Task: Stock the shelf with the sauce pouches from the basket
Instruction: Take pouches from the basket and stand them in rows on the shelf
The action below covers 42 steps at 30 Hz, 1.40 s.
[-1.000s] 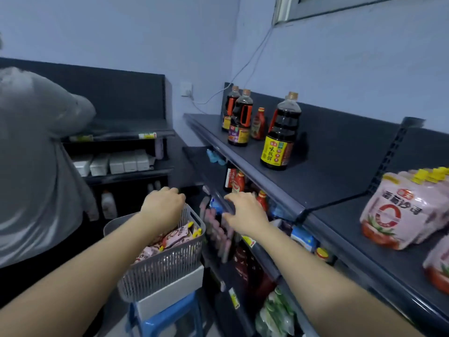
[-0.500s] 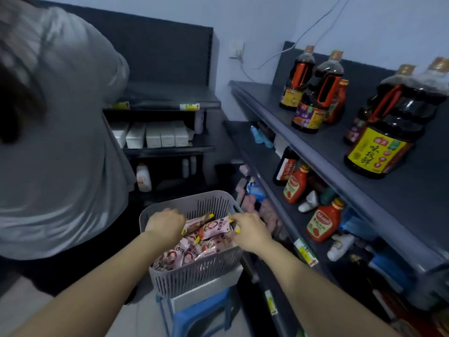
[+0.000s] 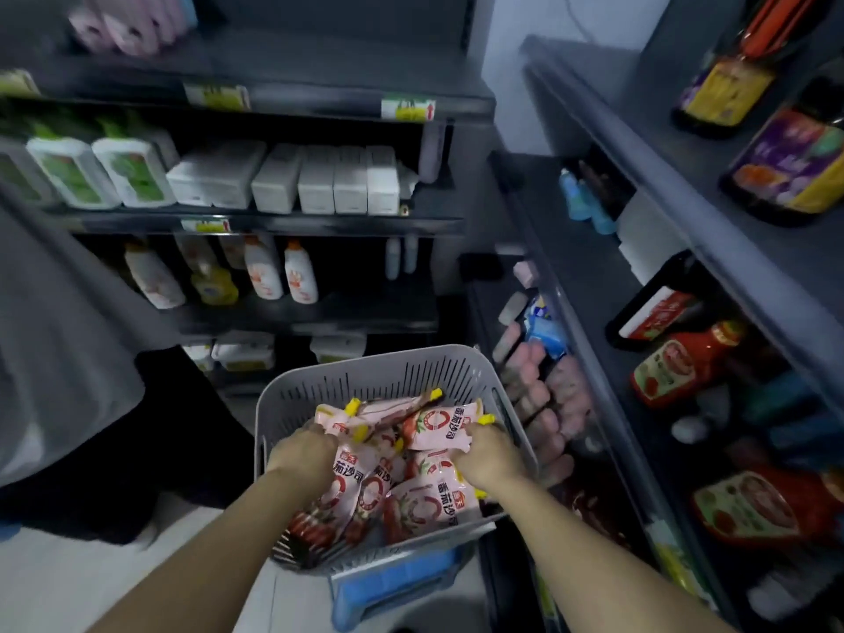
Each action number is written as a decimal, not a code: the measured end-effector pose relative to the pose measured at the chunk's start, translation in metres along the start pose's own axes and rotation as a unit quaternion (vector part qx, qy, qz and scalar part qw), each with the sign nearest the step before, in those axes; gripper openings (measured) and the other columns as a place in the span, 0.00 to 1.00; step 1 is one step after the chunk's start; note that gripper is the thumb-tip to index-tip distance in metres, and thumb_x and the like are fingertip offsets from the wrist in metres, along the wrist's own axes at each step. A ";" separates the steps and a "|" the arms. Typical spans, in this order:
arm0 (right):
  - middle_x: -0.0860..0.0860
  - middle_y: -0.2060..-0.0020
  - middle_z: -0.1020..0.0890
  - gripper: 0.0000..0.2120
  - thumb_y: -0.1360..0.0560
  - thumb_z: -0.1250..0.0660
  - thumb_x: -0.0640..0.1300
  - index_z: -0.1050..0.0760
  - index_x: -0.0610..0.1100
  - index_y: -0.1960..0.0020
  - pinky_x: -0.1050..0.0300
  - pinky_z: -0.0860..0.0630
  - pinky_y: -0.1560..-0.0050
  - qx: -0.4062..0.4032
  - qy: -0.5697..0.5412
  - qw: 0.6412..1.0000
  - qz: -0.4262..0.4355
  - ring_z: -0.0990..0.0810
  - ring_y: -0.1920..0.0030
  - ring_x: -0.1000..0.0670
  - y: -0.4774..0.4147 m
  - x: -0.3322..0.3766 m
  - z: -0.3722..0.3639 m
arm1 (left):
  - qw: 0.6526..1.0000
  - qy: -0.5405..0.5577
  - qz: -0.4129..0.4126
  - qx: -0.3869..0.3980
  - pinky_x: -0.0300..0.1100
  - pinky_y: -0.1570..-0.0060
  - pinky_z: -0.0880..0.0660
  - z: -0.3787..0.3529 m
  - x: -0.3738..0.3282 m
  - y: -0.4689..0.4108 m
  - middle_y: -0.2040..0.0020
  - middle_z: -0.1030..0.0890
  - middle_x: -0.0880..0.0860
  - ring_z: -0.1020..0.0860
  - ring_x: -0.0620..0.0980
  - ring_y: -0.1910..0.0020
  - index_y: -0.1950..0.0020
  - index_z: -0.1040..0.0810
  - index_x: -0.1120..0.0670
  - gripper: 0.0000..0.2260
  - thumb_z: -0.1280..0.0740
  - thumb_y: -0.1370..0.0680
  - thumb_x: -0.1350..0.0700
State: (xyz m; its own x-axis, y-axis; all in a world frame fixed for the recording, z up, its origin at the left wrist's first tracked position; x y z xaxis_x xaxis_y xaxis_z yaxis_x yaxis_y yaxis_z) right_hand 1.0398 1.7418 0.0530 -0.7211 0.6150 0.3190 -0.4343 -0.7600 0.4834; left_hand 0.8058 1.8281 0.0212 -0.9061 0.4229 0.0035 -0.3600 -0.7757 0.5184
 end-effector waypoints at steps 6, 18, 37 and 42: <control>0.46 0.44 0.18 0.20 0.30 0.29 0.51 0.26 0.40 0.45 0.51 0.22 0.44 -0.006 -0.135 0.981 -0.136 0.19 0.43 0.44 -0.048 -0.038 -0.041 | 0.994 0.098 0.040 0.020 0.51 0.39 0.29 -0.038 0.008 -0.039 0.25 0.43 0.57 0.37 0.58 0.29 0.23 0.47 0.57 0.30 0.38 0.23 0.60; 0.42 0.53 0.17 0.11 0.25 0.33 0.49 0.26 0.42 0.50 0.50 0.23 0.51 -0.138 -0.367 0.882 -0.260 0.19 0.52 0.40 -0.065 -0.057 -0.058 | 0.967 0.240 0.077 -0.028 0.52 0.42 0.27 -0.055 0.026 -0.073 0.33 0.31 0.59 0.26 0.60 0.38 0.33 0.33 0.57 0.21 0.36 0.25 0.58; 0.51 0.62 0.17 0.06 0.23 0.36 0.44 0.21 0.48 0.56 0.52 0.27 0.60 -0.256 -0.283 0.923 -0.038 0.21 0.59 0.46 0.019 -0.008 0.040 | 0.900 0.404 -0.162 0.018 0.39 0.72 0.39 0.005 -0.024 -0.042 0.80 0.34 0.46 0.37 0.39 0.79 0.77 0.28 0.53 0.19 0.30 0.26 0.64; 0.51 0.62 0.16 0.06 0.23 0.35 0.42 0.20 0.48 0.55 0.50 0.24 0.55 -0.321 -0.304 0.897 -0.003 0.20 0.58 0.46 0.077 -0.018 0.085 | 0.863 0.462 -0.204 0.016 0.41 0.62 0.30 0.064 -0.062 -0.014 0.76 0.23 0.51 0.25 0.48 0.72 0.63 0.18 0.60 0.09 0.30 0.24 0.59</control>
State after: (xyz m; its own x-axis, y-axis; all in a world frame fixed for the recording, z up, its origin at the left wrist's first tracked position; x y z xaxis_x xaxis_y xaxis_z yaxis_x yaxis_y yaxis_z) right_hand 1.0654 1.6900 0.1531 -0.3746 0.4725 0.7978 -0.7996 -0.6002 -0.0200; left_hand 0.8816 1.8430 0.0686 -0.5005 0.0921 -0.8608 -0.6988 -0.6300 0.3389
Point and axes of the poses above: each hand's wrist, its own y-axis away from the middle knuckle, its own z-axis out of the back of the hand, x = y × z, the point moved 10 cm from there along -y, towards the middle knuckle
